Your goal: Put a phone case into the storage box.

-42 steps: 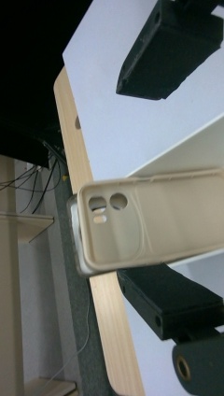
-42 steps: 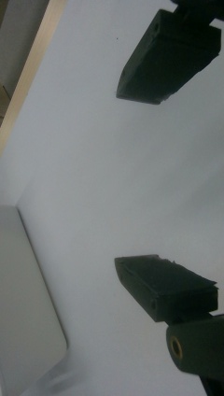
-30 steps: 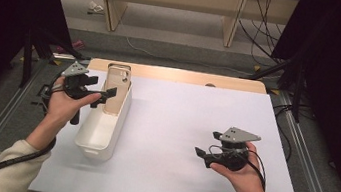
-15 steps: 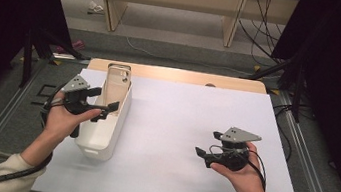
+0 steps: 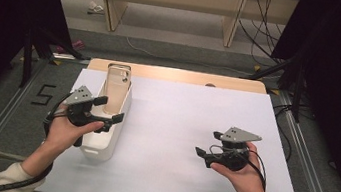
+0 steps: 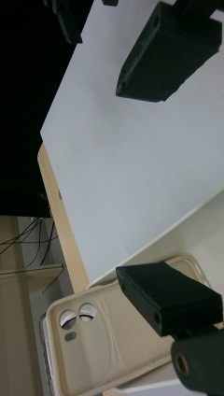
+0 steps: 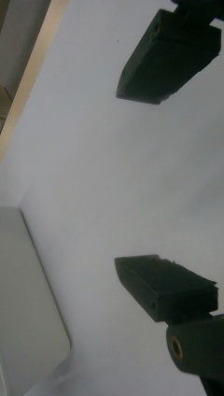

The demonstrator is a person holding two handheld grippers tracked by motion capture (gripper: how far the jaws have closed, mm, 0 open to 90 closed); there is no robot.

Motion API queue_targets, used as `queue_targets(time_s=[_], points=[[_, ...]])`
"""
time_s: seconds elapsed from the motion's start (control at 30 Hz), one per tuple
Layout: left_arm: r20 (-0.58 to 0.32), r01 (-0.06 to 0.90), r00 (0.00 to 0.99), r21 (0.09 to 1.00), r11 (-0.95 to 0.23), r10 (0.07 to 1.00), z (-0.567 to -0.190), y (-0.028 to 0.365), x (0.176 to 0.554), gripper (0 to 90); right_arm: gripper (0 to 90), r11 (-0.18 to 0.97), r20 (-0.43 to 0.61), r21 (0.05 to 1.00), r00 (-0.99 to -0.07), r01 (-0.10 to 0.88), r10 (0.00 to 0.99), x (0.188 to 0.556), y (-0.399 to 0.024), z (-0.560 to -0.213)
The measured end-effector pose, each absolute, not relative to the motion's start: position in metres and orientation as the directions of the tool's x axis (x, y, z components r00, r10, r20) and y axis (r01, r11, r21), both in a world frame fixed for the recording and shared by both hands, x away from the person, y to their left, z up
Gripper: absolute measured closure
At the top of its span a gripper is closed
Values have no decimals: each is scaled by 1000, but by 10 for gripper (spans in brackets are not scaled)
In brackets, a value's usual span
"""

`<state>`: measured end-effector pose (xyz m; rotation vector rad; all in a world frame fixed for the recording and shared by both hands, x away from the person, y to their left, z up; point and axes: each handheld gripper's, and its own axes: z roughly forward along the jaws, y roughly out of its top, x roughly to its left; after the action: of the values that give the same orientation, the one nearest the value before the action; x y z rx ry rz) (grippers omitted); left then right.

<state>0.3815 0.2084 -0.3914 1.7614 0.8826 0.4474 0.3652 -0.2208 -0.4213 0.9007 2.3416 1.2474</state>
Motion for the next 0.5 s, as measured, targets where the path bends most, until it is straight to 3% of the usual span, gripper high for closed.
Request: queue_targets(time_s=[0.5], points=[[-69, 303, 682, 933, -196, 728, -402, 203, 361, 117, 167, 413, 0, 831, -743, 373, 670, 365, -221, -421]])
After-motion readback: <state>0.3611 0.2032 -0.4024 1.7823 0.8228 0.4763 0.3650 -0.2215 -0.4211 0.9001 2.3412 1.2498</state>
